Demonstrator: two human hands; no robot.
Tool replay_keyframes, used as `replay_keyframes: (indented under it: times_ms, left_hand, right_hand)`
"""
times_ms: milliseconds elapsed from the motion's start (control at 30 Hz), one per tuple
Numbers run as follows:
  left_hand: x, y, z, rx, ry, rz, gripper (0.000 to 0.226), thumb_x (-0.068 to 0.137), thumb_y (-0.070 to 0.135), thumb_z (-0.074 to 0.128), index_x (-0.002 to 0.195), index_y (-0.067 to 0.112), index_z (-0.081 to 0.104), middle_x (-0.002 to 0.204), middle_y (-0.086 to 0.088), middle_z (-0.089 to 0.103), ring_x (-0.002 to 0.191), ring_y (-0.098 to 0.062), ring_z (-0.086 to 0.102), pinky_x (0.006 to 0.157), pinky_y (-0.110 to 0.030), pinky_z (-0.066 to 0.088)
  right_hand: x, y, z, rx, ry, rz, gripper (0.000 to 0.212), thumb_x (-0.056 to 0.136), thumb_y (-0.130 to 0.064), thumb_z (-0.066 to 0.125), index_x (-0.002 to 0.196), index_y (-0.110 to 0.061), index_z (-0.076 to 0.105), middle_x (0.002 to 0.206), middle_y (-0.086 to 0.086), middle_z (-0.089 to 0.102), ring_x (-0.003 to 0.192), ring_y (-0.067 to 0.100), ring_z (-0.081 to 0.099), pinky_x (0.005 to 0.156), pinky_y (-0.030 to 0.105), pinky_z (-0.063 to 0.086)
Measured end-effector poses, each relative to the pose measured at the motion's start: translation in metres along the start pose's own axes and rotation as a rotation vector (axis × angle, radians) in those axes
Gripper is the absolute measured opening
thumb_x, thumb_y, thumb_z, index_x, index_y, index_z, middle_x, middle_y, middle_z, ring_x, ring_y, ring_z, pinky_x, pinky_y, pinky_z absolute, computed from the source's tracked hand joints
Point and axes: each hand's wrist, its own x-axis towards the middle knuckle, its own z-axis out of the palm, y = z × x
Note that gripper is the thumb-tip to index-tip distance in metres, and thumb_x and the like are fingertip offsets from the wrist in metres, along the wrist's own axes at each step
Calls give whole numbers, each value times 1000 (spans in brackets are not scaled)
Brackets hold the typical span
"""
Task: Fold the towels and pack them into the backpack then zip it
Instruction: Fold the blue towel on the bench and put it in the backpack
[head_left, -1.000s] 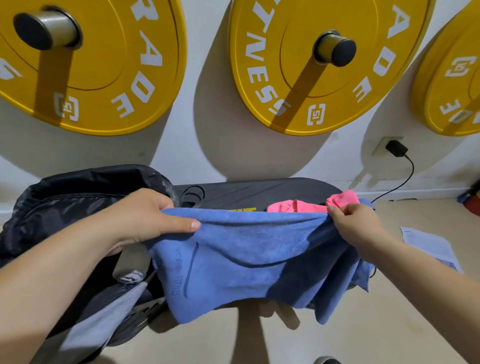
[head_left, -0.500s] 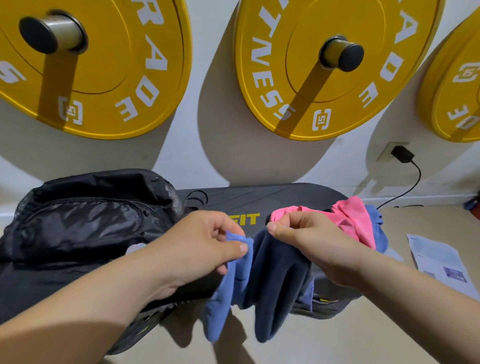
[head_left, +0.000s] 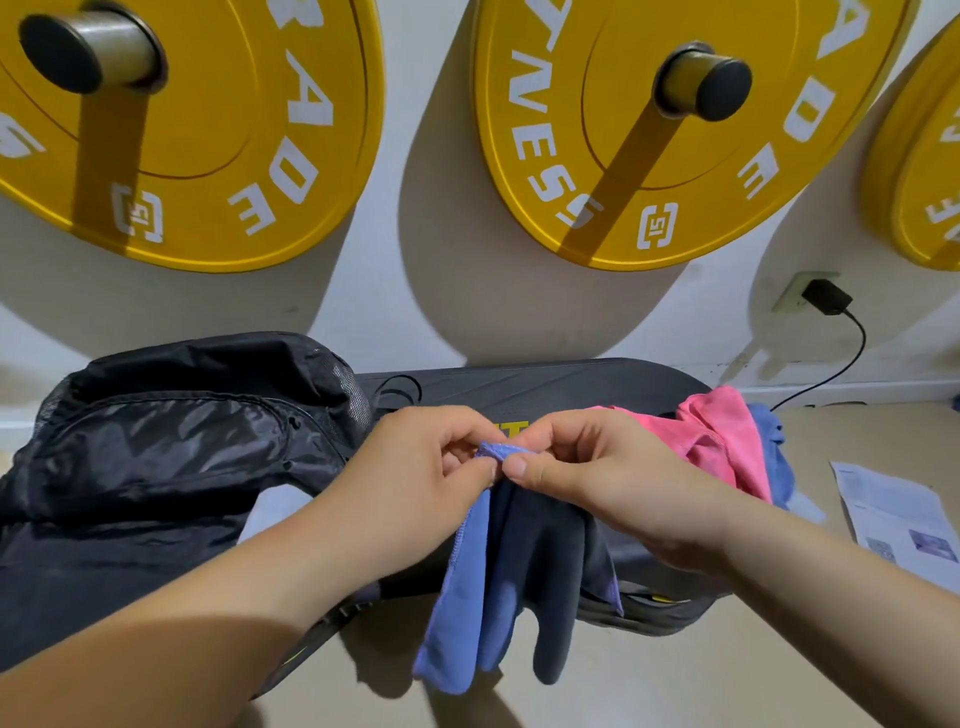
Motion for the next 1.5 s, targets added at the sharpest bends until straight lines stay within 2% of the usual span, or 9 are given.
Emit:
replay_keyframes:
  times_ms: [100,300,500,667,800,900,967,1233,1500]
  left_hand:
    - [5,-5,-10,66,54,-13,12,89,12,71,85,23,75,53,20,56,50,-2,47,54,-11,38]
    - [18,-27,-35,60,297,-149,17,90,10,69,80,23,73,63,3,64,51,-6,48,53,-9,41]
    - [21,-44,-51,65,402,-293,12,91,11,68,86,21,72,66,-4,64,56,-13,51,56,-20,41]
    - [12,-39,-33,-174,295,-469,7,86,6,74,81,10,75,77,-19,75,59,-21,60,69,-40,59]
    - [2,-9,-10,-290,179,-359,9,89,9,73,81,12,77,69,-2,75,59,-10,61,60,-24,51]
    - [-3,11,1,-428,121,-319,10,93,12,69,93,15,78,85,-1,80,78,-9,73,73,-22,58]
    - [-4,15,6,-520,91,-351,10,94,13,69,99,15,78,90,-3,80,85,-14,76,81,-29,61]
    - [2,13,10,-571,197,-401,5,88,16,77,84,12,77,75,-8,77,59,-9,65,53,-18,50]
    - [-1,13,13,-489,129,-362,9,94,14,71,96,16,79,89,-7,80,94,-31,75,94,-47,59]
  right_hand:
    - [2,2,-12,-126,57,23,20,86,-21,80,79,-7,67,69,-3,63,66,11,55,63,26,44]
    - [-1,12,-33,-268,199,112,26,84,-25,81,75,-8,63,65,-1,61,60,13,51,59,32,43]
    - [-1,12,-40,63,315,156,34,82,-22,82,88,7,66,77,16,70,75,25,64,72,42,51]
    - [-2,7,-29,128,308,76,22,96,-22,67,95,-1,73,94,20,75,86,33,68,84,53,55]
    - [-3,0,-8,-5,229,-12,29,103,-22,55,90,-2,72,80,4,68,77,14,59,74,39,49]
    - [-2,-4,8,-68,130,4,31,105,-26,51,94,-7,73,87,2,72,79,12,56,76,36,48]
    - [-2,-7,15,-25,110,36,27,104,-26,54,99,-12,77,99,9,78,85,12,64,81,35,53]
    - [1,-14,12,195,308,170,24,76,-17,88,82,-4,68,72,11,72,67,22,67,64,39,50]
    - [-6,-16,21,234,228,158,20,96,-13,68,90,6,71,74,6,71,68,14,68,63,29,57]
